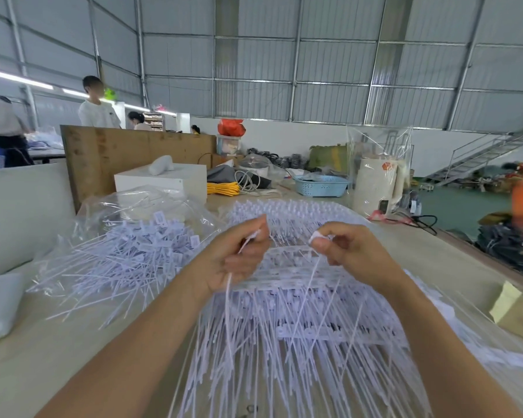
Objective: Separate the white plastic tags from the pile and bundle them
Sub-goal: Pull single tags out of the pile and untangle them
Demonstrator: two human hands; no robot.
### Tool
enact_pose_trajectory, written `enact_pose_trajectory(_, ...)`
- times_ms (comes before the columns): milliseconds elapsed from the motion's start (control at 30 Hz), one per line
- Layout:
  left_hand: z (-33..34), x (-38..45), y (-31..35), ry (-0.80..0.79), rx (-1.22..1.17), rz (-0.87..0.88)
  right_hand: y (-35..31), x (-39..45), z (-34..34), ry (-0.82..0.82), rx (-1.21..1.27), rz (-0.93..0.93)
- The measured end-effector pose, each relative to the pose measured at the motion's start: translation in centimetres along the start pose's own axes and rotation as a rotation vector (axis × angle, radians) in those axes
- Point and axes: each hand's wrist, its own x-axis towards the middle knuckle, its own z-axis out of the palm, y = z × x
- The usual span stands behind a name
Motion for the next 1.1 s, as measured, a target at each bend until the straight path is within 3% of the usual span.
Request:
enact_pose_trajectory(67,0.3,1.0,-1.0,0.191,0.076,0.1,-0.3,-0.2,-0.3,0.05,0.16,0.017)
enact_pose_trajectory(167,0.8,2.1,-3.2,0.372,0.168,0.131,-0.9,-0.1,0.9,-0.044,0.132,-0.036)
enact_pose_trajectory(233,1.1,2.3,-3.8,0.353,0.2,0.099,-1.1,0.1,2.2,-0.107,0.022,-0.079)
enact_pose_trajectory(333,1.8,2.3,-4.2,0.276,0.311,0.077,-0.7,0.4,3.5,-0.045,-0.104,-0.068)
enact_pose_trajectory(533,1.7,2.1,-5.2,0.437,0.521,0.168,0.4,0.2,3.5,-0.048,-0.101,0.0)
enact_pose_trajectory(633,1.3,2.1,-4.9,0.489,0.536,0.236,0.9,0.4,3.1,-0.013,-0.241,0.065)
enact_pose_trajectory(867,1.6,1.9,-5.2,0.423,0.675,0.285,0.9,0.0,2.9,-0.273,-0.248,0.133)
enact_pose_trajectory(1100,1.8,2.2,-4.7,0.446,0.693,0.24,0.8,0.1,2.9,-0.169,-0.258,0.009)
